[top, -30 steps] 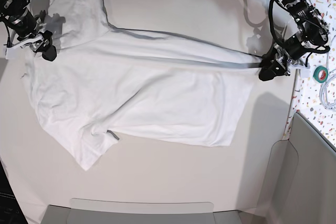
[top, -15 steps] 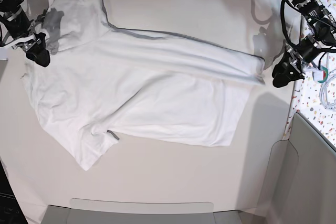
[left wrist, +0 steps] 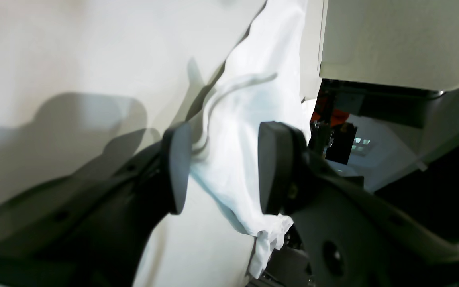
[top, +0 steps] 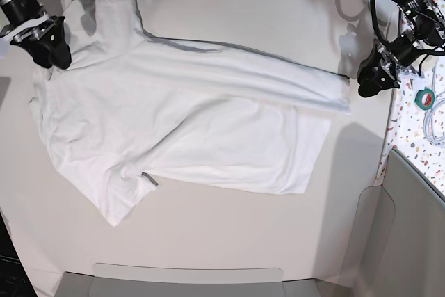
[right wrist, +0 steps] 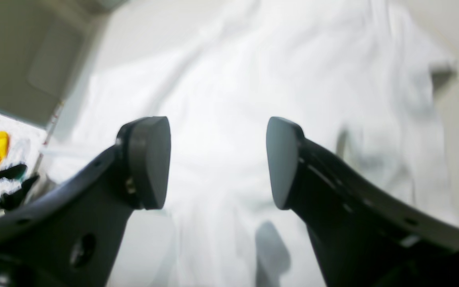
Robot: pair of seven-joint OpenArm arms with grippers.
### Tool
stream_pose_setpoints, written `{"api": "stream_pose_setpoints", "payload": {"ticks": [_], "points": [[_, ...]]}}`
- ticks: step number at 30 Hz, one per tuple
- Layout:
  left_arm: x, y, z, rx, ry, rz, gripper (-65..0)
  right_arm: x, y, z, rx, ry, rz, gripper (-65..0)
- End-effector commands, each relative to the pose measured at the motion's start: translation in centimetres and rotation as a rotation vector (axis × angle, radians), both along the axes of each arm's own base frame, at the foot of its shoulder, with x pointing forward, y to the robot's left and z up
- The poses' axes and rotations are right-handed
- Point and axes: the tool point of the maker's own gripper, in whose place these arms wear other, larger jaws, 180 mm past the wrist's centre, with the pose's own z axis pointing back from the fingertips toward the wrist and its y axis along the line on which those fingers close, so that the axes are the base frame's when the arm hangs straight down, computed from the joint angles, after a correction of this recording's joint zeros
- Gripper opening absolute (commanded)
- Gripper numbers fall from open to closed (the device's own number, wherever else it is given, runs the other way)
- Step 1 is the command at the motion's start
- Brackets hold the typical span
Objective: Layout the t-shirt on the table in an organized manner, then fold the t-shirt properly
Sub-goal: 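Drag the shoulder edge with both grippers, stretching the white shirt flat, then release the shirt with the right gripper and lift it away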
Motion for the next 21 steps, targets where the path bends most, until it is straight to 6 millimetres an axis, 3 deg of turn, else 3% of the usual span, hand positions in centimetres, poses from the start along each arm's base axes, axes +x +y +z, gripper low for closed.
{"api": "stream_pose_setpoints", "payload": {"ticks": [1, 8, 12, 14, 18, 21], "points": [[0.6, 0.6, 1.6, 0.004, -0.044, -0.003, -37.7, -0.3, 0.0, 0.6, -0.010, -0.018, 0.005, -27.6], [-0.7, 0.6, 0.6, 0.003, -0.007, -0.003, -37.7, -5.7, -1.0, -2.1, -0.018, 0.163, -0.031, -27.6], [-1.2, 0.6, 0.3, 0.004, 0.006, -0.003, -37.7, -8.3, -3.7, -2.3, -0.030, 0.198, -0.151, -27.6], [-1.4, 0.6, 0.2, 0.004, 0.011, -0.003, -37.7, -9.3, -5.1, -3.4, 0.008, 0.220, -0.208, -27.5], [-1.5, 0.6, 0.1, 0.004, 0.012, -0.003, -37.7, -9.7, -6.1, -6.5, 0.135, 0.244, -0.273, -27.5], [-1.5, 0.6, 0.1, 0.004, 0.012, -0.003, -37.7, -9.1, -5.8, -7.6, 0.191, 0.244, -0.271, -27.5]]}}
